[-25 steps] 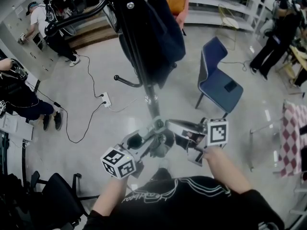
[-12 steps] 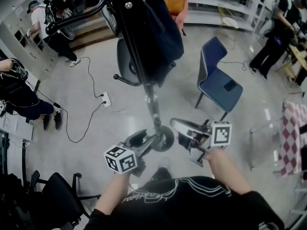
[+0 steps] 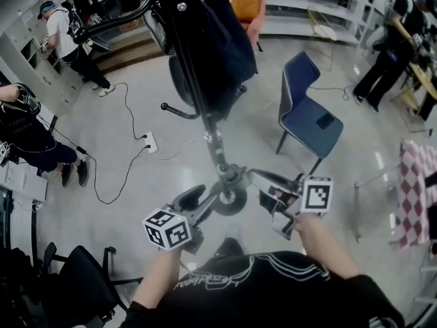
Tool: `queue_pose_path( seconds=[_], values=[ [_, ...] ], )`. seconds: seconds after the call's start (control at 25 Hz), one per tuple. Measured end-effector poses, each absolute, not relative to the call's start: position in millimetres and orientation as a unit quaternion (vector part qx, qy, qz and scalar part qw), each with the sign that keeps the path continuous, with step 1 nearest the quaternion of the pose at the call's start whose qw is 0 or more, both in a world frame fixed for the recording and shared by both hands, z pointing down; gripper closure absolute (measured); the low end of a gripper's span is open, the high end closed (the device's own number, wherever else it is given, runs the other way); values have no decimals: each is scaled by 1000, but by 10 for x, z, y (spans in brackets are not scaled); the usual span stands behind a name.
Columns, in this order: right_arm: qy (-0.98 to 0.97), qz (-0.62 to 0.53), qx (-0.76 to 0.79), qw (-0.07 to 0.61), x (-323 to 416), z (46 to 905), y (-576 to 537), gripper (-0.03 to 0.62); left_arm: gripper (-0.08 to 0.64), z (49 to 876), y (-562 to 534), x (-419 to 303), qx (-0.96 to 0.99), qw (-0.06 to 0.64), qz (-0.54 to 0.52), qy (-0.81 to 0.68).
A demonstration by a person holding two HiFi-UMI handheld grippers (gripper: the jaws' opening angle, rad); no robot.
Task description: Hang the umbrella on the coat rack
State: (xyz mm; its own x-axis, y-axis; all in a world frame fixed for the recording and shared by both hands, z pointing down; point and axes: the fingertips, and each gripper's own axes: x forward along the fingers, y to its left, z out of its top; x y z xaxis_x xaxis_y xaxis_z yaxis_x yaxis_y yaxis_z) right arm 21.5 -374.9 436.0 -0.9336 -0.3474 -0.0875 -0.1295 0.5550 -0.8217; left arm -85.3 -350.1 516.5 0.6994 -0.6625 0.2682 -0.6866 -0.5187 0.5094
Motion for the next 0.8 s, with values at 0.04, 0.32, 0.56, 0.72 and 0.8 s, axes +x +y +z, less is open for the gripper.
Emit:
queue_pose_path(
  seconds=[0.04, 0.32, 0.56, 0.72, 0.8],
  values=[
    [877, -442, -149, 115, 247, 4348, -3736, 571, 351, 5132, -3470, -830, 872, 298, 22, -387],
    [892, -403, -170, 110, 383, 4174, -3533, 571, 408, 4686, -3234, -695, 886, 291, -26, -359],
    [900, -390, -155, 114, 397, 4044, -3254, 572, 521, 4301, -2959, -609, 903, 283, -58, -317],
    [909, -375, -143, 113, 405, 3931, -3043, 572, 552, 4128, -2749, -470, 916, 259, -58, -300],
    [910, -374, -140, 113, 428, 3908, -2923, 572, 561, 4023, -2612, -395, 922, 242, -56, -297]
  ],
)
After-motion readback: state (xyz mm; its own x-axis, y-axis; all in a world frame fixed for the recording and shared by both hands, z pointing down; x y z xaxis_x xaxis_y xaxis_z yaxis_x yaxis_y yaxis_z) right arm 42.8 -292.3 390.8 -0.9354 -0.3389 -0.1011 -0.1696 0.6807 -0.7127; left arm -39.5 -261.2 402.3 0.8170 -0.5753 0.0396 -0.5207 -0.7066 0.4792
